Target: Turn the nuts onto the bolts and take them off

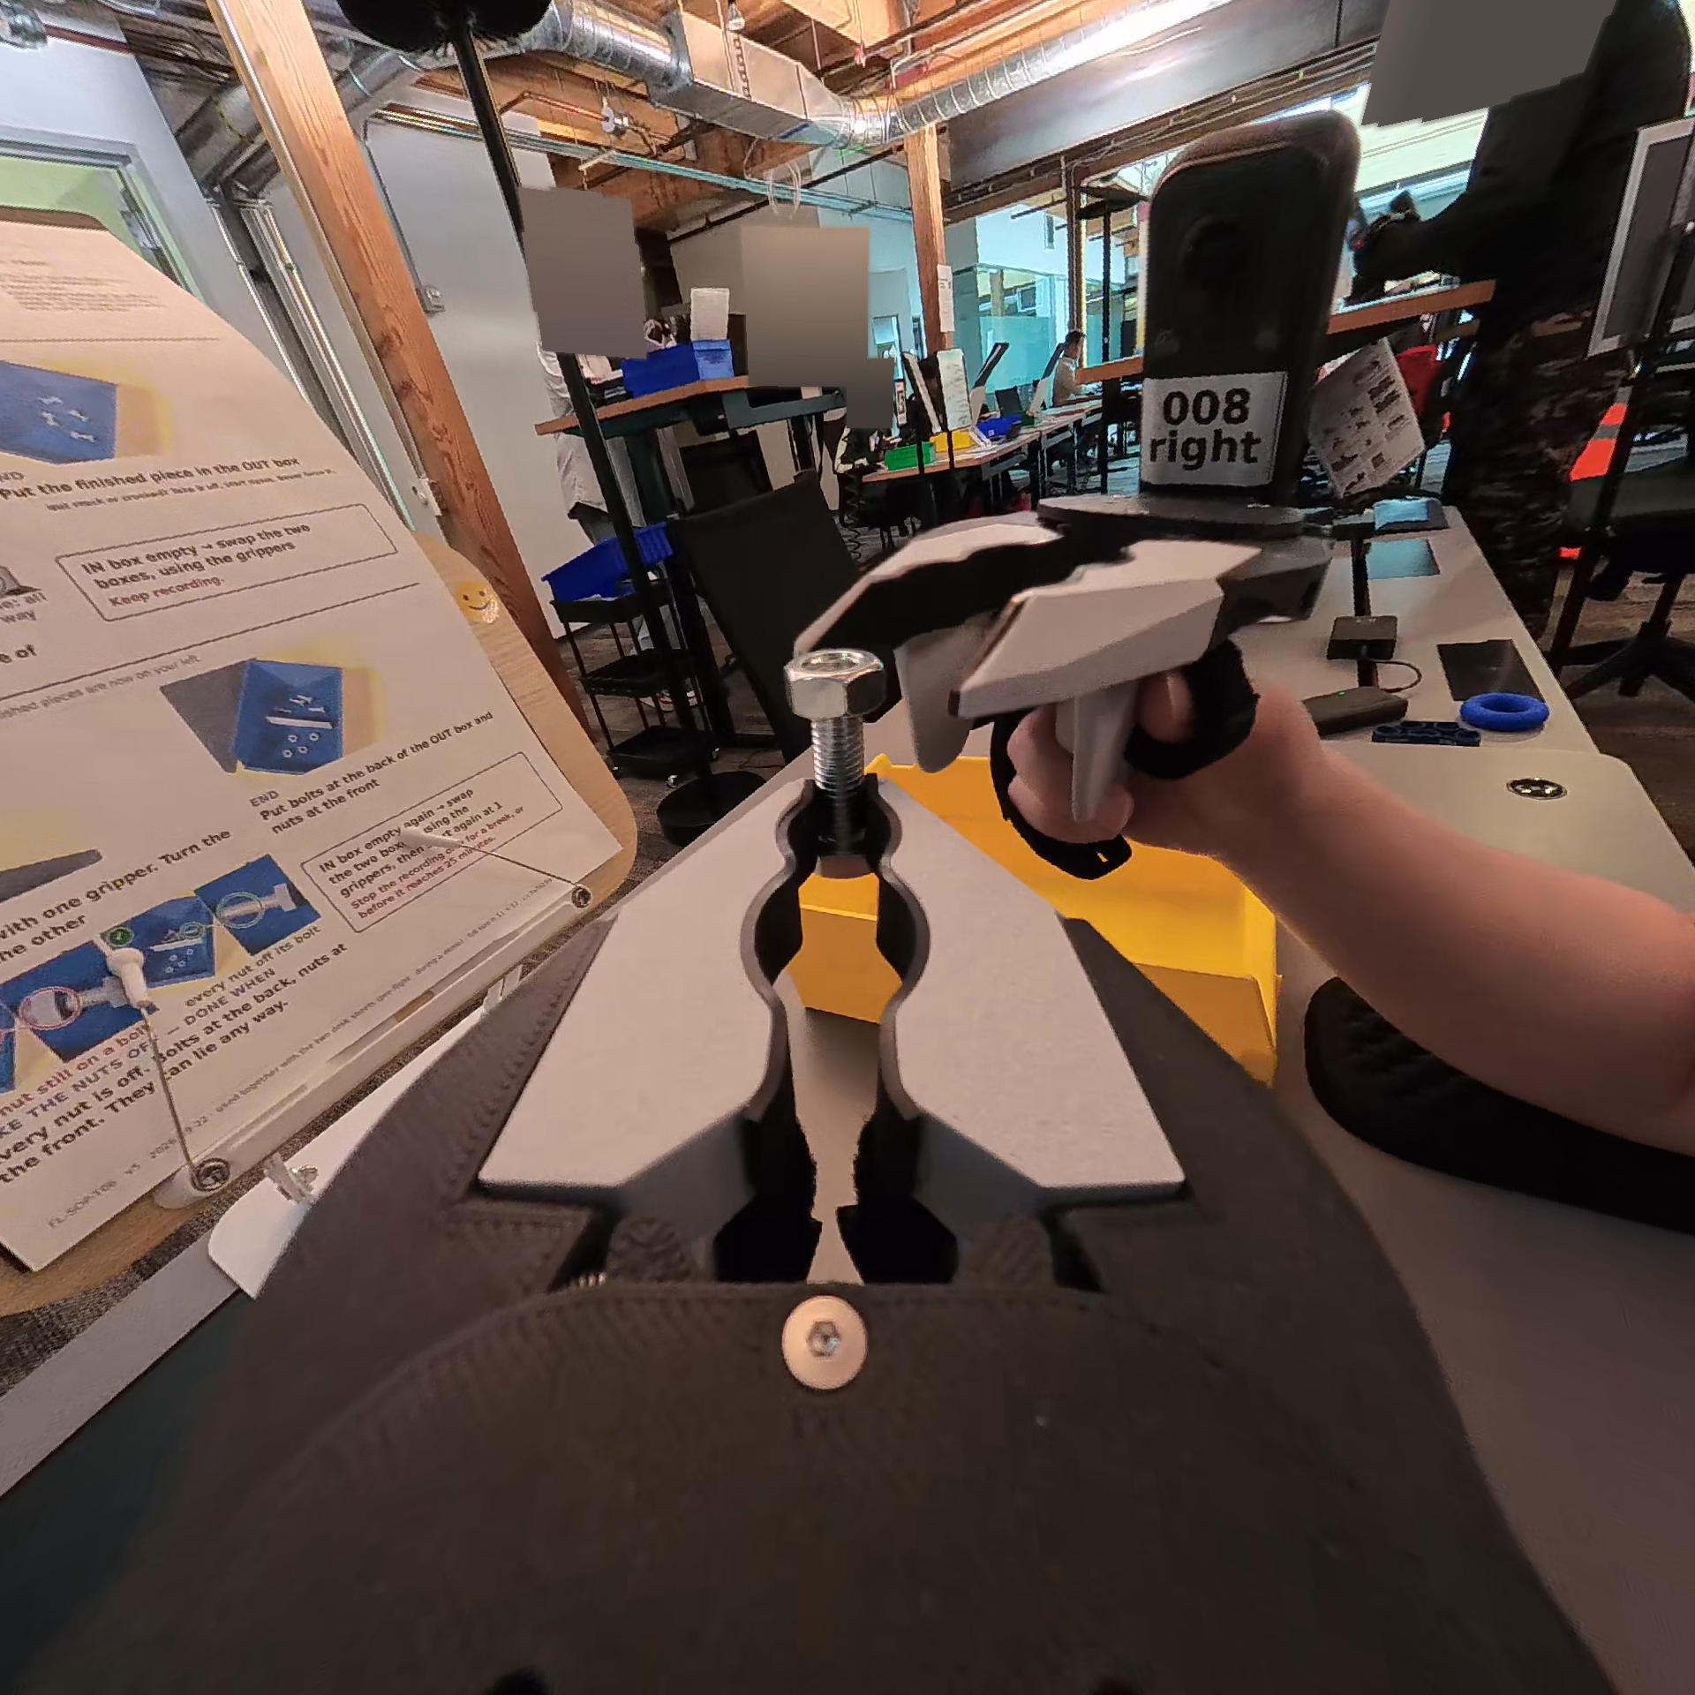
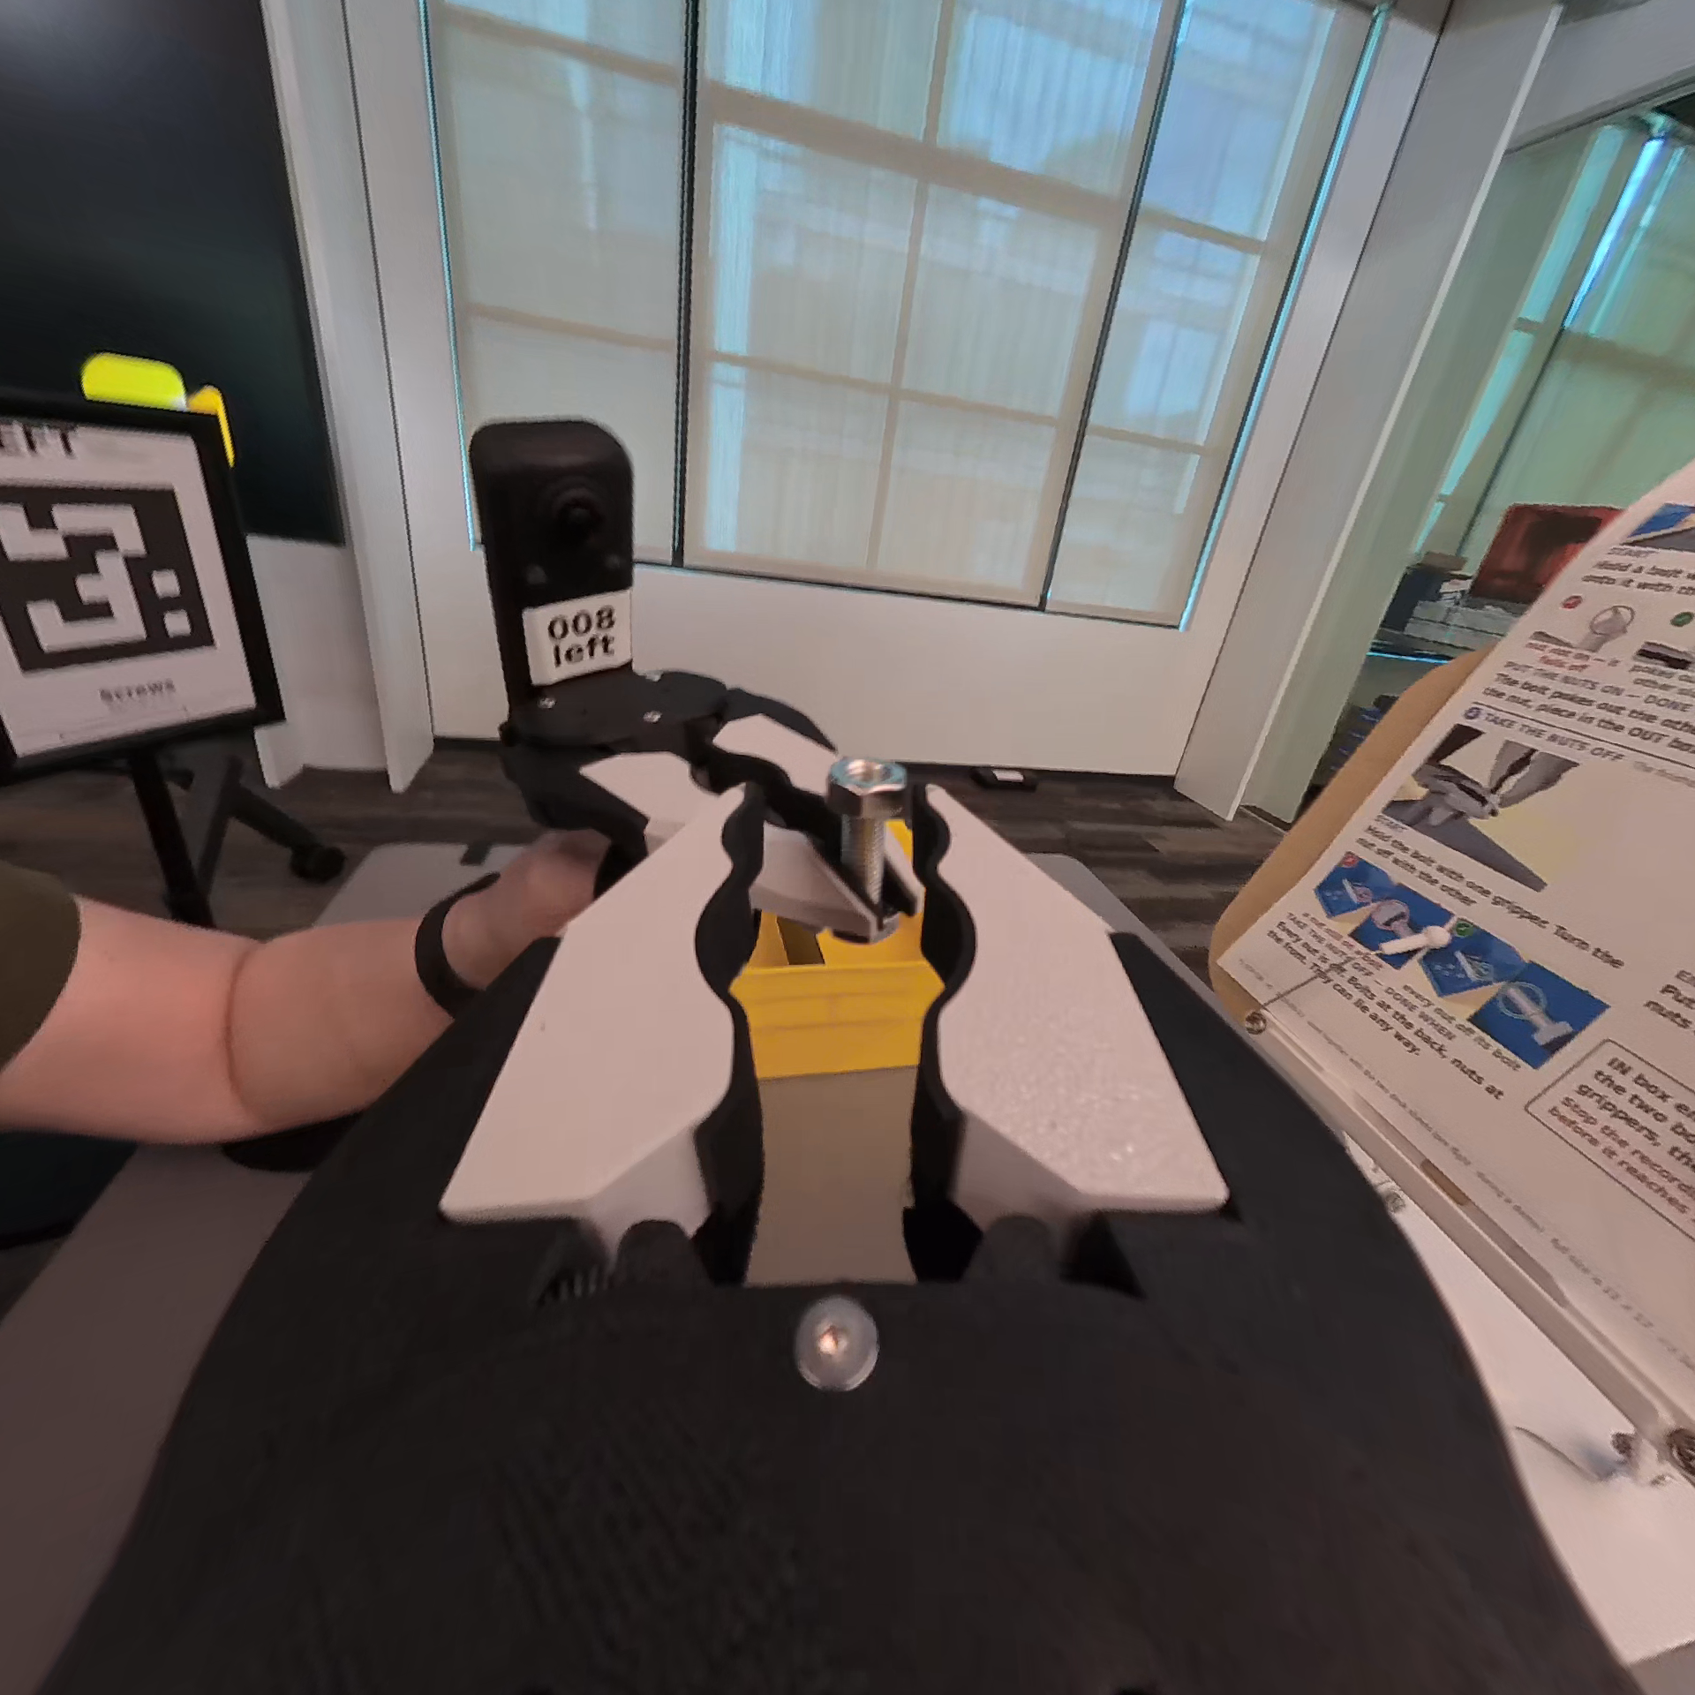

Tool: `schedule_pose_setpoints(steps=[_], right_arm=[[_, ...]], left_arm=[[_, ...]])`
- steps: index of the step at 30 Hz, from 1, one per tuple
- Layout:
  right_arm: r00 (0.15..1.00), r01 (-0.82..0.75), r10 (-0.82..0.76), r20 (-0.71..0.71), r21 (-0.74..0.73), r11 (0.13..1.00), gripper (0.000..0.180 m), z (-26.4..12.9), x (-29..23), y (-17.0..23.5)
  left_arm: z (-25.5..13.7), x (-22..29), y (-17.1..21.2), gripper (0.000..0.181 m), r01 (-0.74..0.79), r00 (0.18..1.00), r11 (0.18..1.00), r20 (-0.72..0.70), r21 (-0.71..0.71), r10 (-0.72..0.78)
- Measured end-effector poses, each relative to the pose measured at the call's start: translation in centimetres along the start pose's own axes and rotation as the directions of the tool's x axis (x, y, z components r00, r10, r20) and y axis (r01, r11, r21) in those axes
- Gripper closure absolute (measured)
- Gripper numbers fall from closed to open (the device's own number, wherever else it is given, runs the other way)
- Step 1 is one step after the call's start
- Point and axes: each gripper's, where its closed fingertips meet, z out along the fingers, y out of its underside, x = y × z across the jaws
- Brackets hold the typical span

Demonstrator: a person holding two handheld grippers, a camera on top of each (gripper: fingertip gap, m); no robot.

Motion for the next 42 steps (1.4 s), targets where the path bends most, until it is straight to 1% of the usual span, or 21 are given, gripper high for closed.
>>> schedule_pose_setpoints(steps=[2, 4, 6, 10, 11, 13, 15, 19, 24, 28, 30, 35, 37, 40, 42], right_arm=[[1.000, 0.026, -0.026, 0.004, -0.012, 1.000, 0.149, 0.0, -0.3, 0.1], [0.998, 0.063, -0.063, -0.001, -0.001, 0.998, 0.159, -0.2, -0.4, -0.2], [0.998, 0.056, -0.055, 0.015, -0.009, 0.998, 0.160, -0.3, -0.6, -0.2], [0.998, 0.065, -0.065, -0.024, -0.005, 0.998, 0.136, 0.1, -0.1, -0.1], [0.997, 0.079, -0.079, -0.025, -0.013, 0.997, 0.133, 0.2, -0.1, 0.1], [0.994, 0.110, -0.110, -0.006, -0.023, 0.994, 0.133, 0.3, -0.7, 0.3], [0.991, 0.131, -0.131, -0.006, -0.038, 0.991, 0.133, 0.4, -0.8, 0.4], [0.991, 0.133, -0.134, -0.017, -0.059, 0.989, 0.142, 0.2, -0.5, 0.6], [0.989, 0.134, -0.134, -0.068, -0.005, 0.991, 0.143, -0.4, 0.3, -0.5], [0.991, 0.130, -0.130, -0.039, -0.008, 0.991, 0.149, -0.6, 0.2, -0.3], [0.992, 0.124, -0.124, -0.017, -0.019, 0.992, 0.155, -0.6, 0.0, -0.1], [0.992, 0.124, -0.124, -0.016, -0.042, 0.991, 0.158, -0.6, -0.1, 0.1], [0.992, 0.124, -0.124, 0.006, -0.044, 0.991, 0.164, -0.7, -0.4, 0.1], [0.991, 0.130, -0.131, -0.017, -0.028, 0.991, 0.161, -0.8, -0.2, -0.2], [0.992, 0.124, -0.124, -0.038, -0.015, 0.992, 0.154, -0.7, 0.2, -0.4]], left_arm=[[-0.1, -0.1, -0.1, 0.174, 0.002, 1.000, 1.000, 0.004, 0.002, -0.002], [-0.1, -0.2, -0.1, 0.174, 0.004, 1.000, 1.000, 0.007, 0.001, -0.004], [-0.2, -0.3, -0.1, 0.174, 0.010, 1.000, 1.000, 0.011, 0.002, -0.010], [-0.1, -0.2, 0.0, 0.174, 0.026, 1.000, 1.000, -0.005, 0.004, -0.026], [-0.1, -0.2, 0.1, 0.174, 0.024, 1.000, 1.000, -0.004, 0.000, -0.024], [-0.1, -0.2, 0.1, 0.174, 0.020, 1.000, 1.000, 0.003, -0.004, -0.020], [-0.1, -0.3, 0.1, 0.174, 0.025, 1.000, 1.000, 0.004, -0.004, -0.025], [-0.1, -0.3, 0.1, 0.174, 0.037, 0.999, 0.999, -0.005, -0.003, -0.037], [0.0, 0.1, 0.2, 0.174, 0.034, 0.999, 0.999, -0.027, -0.011, -0.034], [0.3, 0.8, 0.3, 0.174, 0.026, 0.998, 1.000, -0.053, -0.017, -0.027], [0.4, 0.8, 0.4, 0.173, 0.022, 0.998, 0.999, -0.051, -0.024, -0.023], [0.3, 0.3, 0.5, 0.174, 0.035, 0.999, 0.999, -0.030, -0.027, -0.036], [0.2, 0.1, 0.4, 0.173, 0.041, 0.999, 0.999, -0.025, -0.021, -0.042], [0.2, 0.1, 0.4, 0.173, 0.044, 0.999, 0.999, -0.025, -0.019, -0.044], [0.2, 0.1, 0.5, 0.174, 0.038, 0.999, 0.999, -0.022, -0.026, -0.038]])
